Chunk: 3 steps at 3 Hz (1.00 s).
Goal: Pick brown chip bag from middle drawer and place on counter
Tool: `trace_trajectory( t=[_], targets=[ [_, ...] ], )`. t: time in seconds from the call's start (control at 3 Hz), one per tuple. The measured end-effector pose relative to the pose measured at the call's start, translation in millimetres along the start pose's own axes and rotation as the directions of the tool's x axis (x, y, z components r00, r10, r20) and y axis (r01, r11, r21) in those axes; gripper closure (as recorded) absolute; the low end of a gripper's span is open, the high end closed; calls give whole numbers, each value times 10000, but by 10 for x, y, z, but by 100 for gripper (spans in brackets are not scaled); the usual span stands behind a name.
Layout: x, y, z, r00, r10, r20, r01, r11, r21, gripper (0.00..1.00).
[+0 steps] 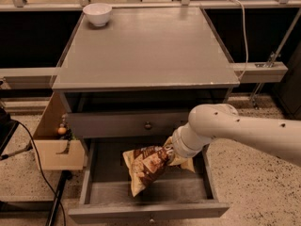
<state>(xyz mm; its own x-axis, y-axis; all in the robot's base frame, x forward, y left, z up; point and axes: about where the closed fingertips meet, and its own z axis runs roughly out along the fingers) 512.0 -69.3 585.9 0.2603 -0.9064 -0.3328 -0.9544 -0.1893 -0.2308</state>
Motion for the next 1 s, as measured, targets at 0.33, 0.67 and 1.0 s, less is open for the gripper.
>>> trace_trajectory(
  t=[0.33, 0.67, 1.0],
  targets=[
    [0, 0, 0, 10000, 0, 0, 0, 10000, 0, 100],
    [-67, -11, -166, 10000, -33, -5, 33, 9999, -132, 100],
    [-204, -70, -528, 9999, -111, -30, 110, 9996, -278, 100]
  ],
)
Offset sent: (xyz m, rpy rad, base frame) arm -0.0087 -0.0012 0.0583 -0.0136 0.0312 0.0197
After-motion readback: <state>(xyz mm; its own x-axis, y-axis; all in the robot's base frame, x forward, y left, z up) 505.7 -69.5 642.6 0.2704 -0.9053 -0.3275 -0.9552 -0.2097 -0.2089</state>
